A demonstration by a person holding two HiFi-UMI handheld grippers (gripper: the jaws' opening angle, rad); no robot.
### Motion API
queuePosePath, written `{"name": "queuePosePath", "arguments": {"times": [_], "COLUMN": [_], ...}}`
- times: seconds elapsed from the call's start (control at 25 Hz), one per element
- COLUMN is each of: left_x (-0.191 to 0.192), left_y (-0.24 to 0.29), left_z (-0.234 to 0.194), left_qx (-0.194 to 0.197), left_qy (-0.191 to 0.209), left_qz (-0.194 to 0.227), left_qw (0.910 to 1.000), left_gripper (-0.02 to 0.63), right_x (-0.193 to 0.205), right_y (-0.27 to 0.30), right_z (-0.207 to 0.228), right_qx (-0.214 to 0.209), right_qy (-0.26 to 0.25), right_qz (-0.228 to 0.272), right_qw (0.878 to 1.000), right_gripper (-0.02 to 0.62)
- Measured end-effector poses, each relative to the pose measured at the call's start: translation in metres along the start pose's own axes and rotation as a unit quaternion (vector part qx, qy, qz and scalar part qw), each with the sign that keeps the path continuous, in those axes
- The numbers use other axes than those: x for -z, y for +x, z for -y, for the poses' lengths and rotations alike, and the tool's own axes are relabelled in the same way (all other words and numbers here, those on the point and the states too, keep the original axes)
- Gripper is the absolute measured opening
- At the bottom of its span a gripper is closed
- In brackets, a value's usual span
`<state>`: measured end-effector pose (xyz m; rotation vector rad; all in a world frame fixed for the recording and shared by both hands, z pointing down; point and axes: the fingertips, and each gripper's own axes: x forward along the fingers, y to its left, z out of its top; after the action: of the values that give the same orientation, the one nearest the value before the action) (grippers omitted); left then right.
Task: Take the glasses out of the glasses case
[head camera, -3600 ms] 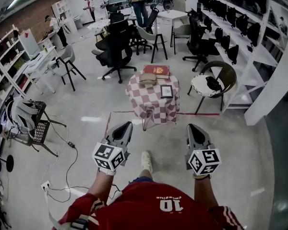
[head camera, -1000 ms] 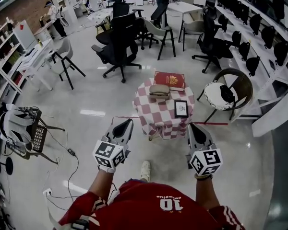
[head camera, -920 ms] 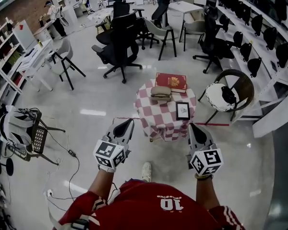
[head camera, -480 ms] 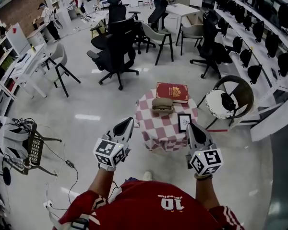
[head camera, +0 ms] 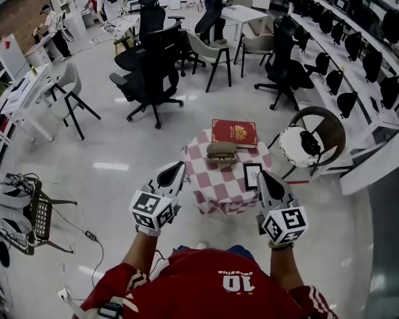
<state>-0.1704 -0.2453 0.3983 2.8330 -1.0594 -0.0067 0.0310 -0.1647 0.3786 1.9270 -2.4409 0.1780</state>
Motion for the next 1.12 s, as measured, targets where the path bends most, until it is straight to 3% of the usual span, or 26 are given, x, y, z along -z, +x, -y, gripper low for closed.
{"name": "queuePosePath", "arguments": {"times": [0.36, 0.68, 1.12], "left_x": [0.006, 0.001, -0.008], "left_y": [0.017, 0.037, 0.122], "left_z": [-0.008, -0.017, -0.025], "left_qx": [0.004, -0.008, -0.003], "left_qy": [0.001, 0.01, 0.036], "left_qz": [-0.006, -0.007, -0.003], "left_qw": [1.0, 0.9999, 0.9993], "left_gripper": [0.008, 0.008, 0.008], "right_x": [0.004, -0.002, -0.016], "right_y": [0.011, 0.046, 0.094], "right_z": [0.014, 0.033, 0.094], "right_qx": [0.006, -0.015, -0.025], "right_qy": [0.007, 0.009, 0.015], "right_qz": [-0.003, 0.014, 0.029], "right_qw": [1.0, 1.0, 0.999], "right_gripper": [0.015, 0.015, 0.017]}}
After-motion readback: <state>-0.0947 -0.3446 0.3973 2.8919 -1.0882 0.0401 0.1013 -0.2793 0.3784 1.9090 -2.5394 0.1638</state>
